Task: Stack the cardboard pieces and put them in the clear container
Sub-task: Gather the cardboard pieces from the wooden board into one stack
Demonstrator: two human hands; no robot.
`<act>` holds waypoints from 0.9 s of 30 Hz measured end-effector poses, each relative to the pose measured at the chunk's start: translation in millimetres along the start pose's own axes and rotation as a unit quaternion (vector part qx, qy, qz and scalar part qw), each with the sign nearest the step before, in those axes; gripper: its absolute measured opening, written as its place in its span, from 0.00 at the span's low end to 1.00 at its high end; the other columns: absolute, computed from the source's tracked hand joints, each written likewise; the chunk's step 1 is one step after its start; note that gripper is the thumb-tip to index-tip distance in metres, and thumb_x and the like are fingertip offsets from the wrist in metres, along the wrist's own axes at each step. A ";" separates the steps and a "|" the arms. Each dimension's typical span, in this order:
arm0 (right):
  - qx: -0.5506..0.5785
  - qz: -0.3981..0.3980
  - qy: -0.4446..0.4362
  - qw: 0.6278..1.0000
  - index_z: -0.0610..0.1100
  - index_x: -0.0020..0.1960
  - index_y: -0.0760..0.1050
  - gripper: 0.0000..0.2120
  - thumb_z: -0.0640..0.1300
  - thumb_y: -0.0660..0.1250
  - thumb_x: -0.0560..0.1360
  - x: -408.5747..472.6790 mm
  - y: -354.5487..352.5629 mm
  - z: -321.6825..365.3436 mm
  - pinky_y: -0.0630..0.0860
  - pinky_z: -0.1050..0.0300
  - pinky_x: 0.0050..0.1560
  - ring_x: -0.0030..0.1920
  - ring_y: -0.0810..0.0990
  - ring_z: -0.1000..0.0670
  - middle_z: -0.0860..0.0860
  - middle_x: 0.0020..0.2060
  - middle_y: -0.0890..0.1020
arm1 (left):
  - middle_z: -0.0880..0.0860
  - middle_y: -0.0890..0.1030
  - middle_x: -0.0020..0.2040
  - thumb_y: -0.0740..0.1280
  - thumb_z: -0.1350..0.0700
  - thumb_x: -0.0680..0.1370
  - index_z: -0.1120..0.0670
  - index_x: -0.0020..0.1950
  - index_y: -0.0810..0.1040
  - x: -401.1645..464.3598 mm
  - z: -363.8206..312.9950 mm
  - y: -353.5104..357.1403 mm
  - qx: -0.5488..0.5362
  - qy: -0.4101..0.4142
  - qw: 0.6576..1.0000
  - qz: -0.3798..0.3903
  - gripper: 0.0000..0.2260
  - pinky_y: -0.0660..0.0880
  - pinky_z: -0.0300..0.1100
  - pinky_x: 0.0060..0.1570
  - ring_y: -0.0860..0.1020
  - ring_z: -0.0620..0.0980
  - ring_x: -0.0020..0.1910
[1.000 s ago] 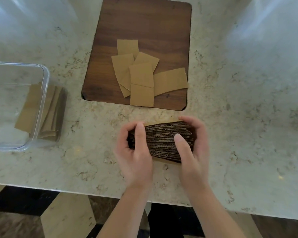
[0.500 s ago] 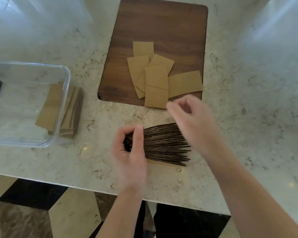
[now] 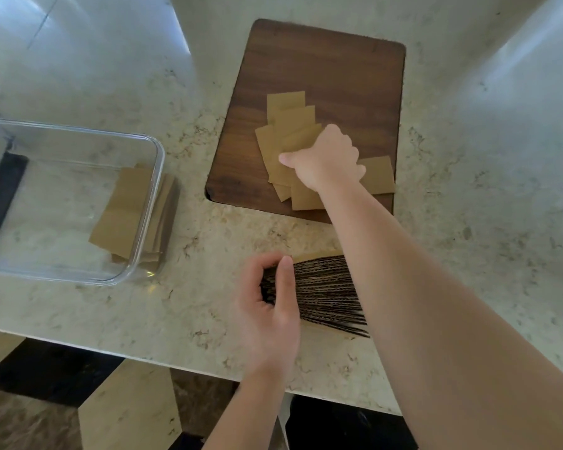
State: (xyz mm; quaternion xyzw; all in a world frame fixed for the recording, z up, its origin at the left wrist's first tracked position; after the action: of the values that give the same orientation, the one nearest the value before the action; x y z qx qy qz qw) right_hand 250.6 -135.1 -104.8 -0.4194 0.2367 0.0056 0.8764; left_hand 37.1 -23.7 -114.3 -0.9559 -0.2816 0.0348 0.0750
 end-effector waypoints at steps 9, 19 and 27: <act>0.142 0.041 -0.046 0.988 0.44 0.75 0.67 0.32 0.50 0.76 0.76 -13.2 -20.6 -9.7 0.75 0.47 0.63 0.69 0.76 0.44 0.49 0.69 0.77 | 0.41 0.83 0.46 0.65 0.47 0.83 0.41 0.52 0.80 0.4 -1.5 0.8 0.011 0.005 1.000 0.004 0.05 0.77 0.33 0.47 0.82 0.45 0.48; -0.130 0.151 -0.259 0.945 0.53 0.55 0.74 0.02 0.47 0.66 0.83 -83.9 -69.4 -33.4 0.69 0.57 0.35 0.38 0.80 0.57 0.57 0.41 0.81 | 0.42 0.83 0.53 0.66 0.47 0.83 0.46 0.59 0.81 0.8 2.1 0.3 -0.005 -0.013 1.000 0.007 0.08 0.80 0.42 0.56 0.82 0.46 0.56; -0.296 0.174 -0.368 0.864 0.50 0.55 0.70 0.09 0.36 0.61 0.80 -119.6 -10.6 -15.3 0.72 0.50 0.39 0.43 0.76 0.48 0.52 0.43 0.78 | 0.48 0.63 0.83 0.66 0.53 0.84 0.53 0.84 0.57 0.2 -1.4 2.2 -0.021 0.018 1.000 0.013 0.31 0.63 0.40 0.79 0.60 0.44 0.84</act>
State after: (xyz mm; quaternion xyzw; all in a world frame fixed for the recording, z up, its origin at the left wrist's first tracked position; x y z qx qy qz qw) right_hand 140.3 -130.7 -55.0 -0.5785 -0.0471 0.3816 0.7194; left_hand 38.5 -25.6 -113.4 -0.9615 -0.2680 0.0126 0.0594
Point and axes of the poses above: each hand's wrist, its own x-axis towards the middle knuckle, its own y-axis out of the palm, z = x × y, the point moved 9 cm from there along x, towards the middle knuckle
